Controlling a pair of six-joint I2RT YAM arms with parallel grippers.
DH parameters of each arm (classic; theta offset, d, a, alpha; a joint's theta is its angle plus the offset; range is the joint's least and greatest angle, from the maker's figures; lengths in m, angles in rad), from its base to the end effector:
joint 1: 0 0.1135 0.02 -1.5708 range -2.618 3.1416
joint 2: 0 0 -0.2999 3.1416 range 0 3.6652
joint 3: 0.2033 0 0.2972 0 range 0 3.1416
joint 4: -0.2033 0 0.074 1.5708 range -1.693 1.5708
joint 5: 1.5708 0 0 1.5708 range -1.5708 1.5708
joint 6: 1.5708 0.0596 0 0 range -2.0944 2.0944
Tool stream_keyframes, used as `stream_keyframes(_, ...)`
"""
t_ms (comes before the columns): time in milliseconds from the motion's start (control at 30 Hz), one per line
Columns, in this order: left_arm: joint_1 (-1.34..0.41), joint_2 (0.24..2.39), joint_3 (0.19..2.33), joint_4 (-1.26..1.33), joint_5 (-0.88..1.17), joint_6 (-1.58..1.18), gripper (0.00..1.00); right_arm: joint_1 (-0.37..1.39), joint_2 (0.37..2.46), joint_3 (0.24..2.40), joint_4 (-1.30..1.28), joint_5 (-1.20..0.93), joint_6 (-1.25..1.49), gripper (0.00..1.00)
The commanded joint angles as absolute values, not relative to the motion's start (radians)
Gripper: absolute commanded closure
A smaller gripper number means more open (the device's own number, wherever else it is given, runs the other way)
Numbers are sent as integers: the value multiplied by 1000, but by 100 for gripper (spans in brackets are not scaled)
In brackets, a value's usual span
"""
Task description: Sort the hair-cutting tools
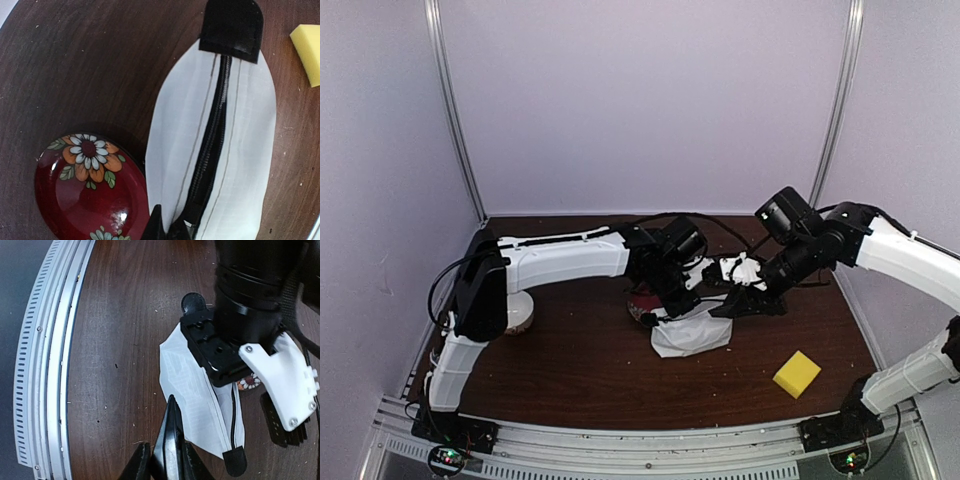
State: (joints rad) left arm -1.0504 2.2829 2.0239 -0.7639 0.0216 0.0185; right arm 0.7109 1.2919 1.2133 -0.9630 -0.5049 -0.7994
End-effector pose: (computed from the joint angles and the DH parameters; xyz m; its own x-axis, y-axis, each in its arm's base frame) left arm 0.2884 -0.5058 0.2099 -0.4082 0.7495 -0.5211 0.8807 0.4736 -0.0088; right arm 0.2055 0.2150 0.3299 0.0861 -0.7539 -0.6513 -0.9961 -0.0525 -0.0708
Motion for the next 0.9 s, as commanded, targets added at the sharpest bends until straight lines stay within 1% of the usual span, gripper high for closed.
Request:
stream_keyframes(0, -1016, 2263, 2047, -755, 181, -16, 100, 797, 1343, 1237, -908, -367, -900, 81)
stream_keyframes(67, -1012, 2264, 2048, -755, 221, -17, 100, 820, 1372, 1241, -896, -332, -926, 81)
stream_keyframes(233, -1005, 2264, 2045, -749, 274, -28, 100, 828, 1421, 1248, -856, -321, -943, 82)
stream_keyframes(467, -984, 2266, 2033, -731, 324, -45, 100, 829, 1436, 1179, -720, -240, -985, 82)
stream_keyframes(867, -966, 2267, 2038, -726, 360, -60, 100, 828, 1517, 1189, -740, -215, -1039, 82)
